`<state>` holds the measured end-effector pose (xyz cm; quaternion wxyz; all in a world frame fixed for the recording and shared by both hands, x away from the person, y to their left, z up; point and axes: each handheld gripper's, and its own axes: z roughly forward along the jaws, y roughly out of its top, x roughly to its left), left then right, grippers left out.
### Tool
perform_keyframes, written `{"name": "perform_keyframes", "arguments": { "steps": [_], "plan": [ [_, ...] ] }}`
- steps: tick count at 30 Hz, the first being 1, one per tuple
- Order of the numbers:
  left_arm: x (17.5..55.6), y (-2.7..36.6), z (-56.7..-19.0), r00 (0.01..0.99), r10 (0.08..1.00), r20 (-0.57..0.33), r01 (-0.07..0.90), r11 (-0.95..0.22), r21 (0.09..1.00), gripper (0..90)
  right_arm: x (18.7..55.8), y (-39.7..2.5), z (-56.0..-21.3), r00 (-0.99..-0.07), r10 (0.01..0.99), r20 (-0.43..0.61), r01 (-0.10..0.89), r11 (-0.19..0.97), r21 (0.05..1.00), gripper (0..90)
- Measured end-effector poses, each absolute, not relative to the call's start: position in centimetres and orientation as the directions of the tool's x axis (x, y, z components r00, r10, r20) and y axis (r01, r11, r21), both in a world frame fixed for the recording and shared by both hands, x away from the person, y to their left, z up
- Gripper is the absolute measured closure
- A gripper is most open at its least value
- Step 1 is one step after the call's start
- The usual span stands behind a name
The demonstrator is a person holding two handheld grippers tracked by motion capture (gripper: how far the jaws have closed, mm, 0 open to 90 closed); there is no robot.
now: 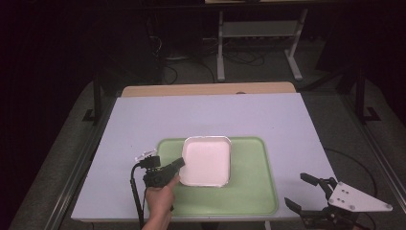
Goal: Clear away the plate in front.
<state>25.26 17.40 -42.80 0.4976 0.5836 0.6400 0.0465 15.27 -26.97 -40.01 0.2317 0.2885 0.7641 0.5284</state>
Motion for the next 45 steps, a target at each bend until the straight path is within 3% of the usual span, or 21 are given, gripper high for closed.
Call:
{"name": "perform_keyframes", "arguments": {
  "steps": [27,45],
  "plan": [
    [25.0,16.1,-45.5,0.069,0.873,-0.483,0.741,0.279,0.611,88.7,15.2,-26.5,-40.1,-0.738,0.672,-0.056,0.192,0.289,0.938,15.0],
    [25.0,16.3,-45.9,0.035,0.878,-0.477,0.735,0.3,0.608,88.4,15.2,-26.3,-40.1,-0.742,0.668,-0.058,0.191,0.293,0.937,15.0]
  ]
}}
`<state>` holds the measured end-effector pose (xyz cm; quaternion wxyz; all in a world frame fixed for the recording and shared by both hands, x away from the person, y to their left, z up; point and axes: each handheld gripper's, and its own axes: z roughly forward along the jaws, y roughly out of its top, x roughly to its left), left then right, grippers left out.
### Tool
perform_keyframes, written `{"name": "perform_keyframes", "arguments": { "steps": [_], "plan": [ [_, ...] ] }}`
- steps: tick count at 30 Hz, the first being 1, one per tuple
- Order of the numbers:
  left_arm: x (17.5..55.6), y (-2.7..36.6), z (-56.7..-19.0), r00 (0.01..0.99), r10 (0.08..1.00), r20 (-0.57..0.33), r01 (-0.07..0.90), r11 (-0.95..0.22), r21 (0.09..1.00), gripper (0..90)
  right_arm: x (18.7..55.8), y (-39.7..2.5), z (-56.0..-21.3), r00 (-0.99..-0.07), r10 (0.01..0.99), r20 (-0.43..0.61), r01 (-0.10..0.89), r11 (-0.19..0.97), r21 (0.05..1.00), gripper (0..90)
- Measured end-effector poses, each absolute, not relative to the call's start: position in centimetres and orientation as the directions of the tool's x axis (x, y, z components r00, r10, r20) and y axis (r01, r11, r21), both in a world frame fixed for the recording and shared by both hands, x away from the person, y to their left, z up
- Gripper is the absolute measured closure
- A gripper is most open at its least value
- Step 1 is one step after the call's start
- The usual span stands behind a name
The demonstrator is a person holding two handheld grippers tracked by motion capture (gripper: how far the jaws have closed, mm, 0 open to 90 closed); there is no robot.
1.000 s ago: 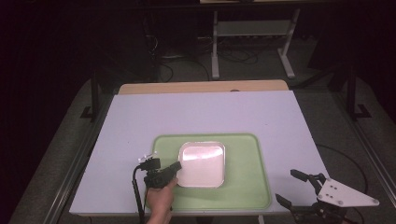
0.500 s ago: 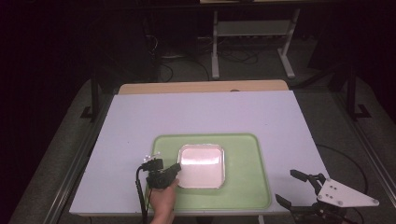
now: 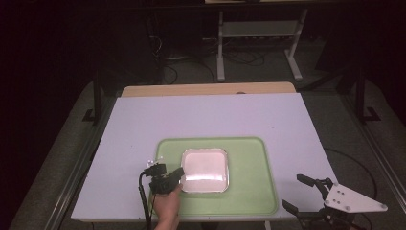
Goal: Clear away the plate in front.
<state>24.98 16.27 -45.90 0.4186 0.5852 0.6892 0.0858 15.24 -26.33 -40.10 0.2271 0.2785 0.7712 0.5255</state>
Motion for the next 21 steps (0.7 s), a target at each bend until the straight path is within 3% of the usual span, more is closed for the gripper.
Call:
{"name": "perform_keyframes", "arguments": {
  "steps": [21],
  "plan": [
    [24.12,15.57,-45.87,0.026,0.88,-0.474,0.726,0.31,0.614,87.1,15.26,-26.29,-40.11,-0.743,0.666,-0.057,0.192,0.294,0.936,15.0]
  ]
}}
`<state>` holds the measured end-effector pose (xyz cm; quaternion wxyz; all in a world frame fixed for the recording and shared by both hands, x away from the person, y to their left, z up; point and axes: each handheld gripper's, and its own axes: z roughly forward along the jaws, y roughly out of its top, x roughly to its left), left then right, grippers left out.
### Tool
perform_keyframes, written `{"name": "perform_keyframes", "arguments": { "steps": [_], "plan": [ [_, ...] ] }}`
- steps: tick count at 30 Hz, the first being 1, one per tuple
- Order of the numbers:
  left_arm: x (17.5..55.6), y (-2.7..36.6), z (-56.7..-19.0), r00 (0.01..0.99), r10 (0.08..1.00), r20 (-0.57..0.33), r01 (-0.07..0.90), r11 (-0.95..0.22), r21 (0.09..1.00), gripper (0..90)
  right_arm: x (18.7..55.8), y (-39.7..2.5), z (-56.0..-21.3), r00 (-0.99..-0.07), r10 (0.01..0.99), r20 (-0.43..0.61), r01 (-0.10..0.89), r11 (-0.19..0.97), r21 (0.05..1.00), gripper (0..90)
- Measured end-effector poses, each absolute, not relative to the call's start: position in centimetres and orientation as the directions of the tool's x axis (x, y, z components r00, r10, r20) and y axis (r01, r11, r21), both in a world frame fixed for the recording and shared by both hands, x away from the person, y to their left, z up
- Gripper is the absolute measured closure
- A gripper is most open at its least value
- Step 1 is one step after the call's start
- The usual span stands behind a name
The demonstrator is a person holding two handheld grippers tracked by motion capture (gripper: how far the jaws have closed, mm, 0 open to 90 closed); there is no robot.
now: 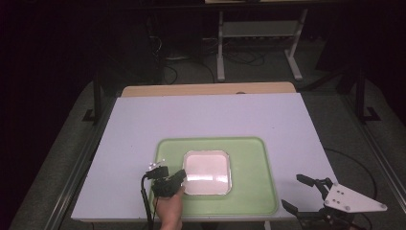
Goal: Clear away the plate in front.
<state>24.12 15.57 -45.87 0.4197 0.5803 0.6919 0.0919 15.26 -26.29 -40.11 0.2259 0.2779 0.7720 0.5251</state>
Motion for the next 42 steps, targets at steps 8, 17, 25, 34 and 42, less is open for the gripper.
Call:
{"name": "perform_keyframes", "arguments": {
  "steps": [8,17,25,34,42],
  "plan": [
    [23.7,15.9,-45.6,0.051,0.88,-0.473,0.713,0.299,0.635,85.8,15.2,-26.3,-40.1,-0.741,0.669,-0.056,0.193,0.293,0.937,14.9],
    [23.0,16.4,-44.9,0.109,0.888,-0.446,0.699,0.251,0.67,80.3,15.1,-26.3,-40.1,-0.74,0.669,-0.06,0.192,0.296,0.936,14.8],
    [22.7,17.2,-43.9,0.168,0.889,-0.427,0.67,0.215,0.711,75.9,15.3,-26.6,-40.4,-0.731,0.68,-0.048,0.208,0.289,0.934,14.8],
    [22.8,17.5,-43.5,0.258,0.874,-0.413,0.65,0.159,0.743,70.0,15.4,-26.5,-40.6,-0.725,0.688,-0.039,0.221,0.286,0.932,14.8],
    [23.5,19.2,-42.4,0.31,0.875,-0.373,0.622,0.11,0.776,66.3,15.4,-26.4,-40.8,-0.718,0.695,-0.035,0.234,0.288,0.929,14.6]
  ]
}}
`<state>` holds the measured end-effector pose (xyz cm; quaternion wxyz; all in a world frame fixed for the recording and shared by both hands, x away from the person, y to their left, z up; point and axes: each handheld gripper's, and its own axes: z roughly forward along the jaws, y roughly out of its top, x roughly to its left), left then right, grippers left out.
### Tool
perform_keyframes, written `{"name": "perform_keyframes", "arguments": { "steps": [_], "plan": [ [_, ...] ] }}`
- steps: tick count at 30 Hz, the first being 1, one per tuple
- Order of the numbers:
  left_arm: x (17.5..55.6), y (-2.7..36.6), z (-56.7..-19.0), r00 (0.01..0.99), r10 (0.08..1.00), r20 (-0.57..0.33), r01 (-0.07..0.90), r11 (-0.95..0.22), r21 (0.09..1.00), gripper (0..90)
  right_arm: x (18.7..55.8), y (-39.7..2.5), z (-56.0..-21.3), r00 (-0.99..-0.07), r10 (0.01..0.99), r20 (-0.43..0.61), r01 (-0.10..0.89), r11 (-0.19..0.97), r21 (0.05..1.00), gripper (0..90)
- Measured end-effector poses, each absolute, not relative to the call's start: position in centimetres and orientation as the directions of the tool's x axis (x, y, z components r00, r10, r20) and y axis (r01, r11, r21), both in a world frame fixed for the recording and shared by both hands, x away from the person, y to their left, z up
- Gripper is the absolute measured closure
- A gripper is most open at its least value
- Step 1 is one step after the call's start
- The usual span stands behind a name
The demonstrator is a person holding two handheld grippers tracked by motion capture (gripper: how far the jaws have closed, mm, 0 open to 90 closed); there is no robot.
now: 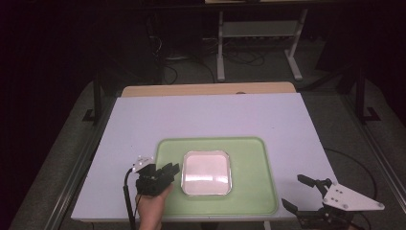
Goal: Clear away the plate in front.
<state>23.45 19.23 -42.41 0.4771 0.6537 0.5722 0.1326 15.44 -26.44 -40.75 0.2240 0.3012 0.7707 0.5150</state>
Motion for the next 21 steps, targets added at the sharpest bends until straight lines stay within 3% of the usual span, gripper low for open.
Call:
{"name": "perform_keyframes", "arguments": {
  "steps": [21],
  "plan": [
    [23.6,21.3,-40.5,0.51,0.822,-0.255,0.538,-0.073,0.84,53.8,15.8,-26.2,-40.9,-0.717,0.696,-0.039,0.239,0.299,0.924,14.6]
  ]
}}
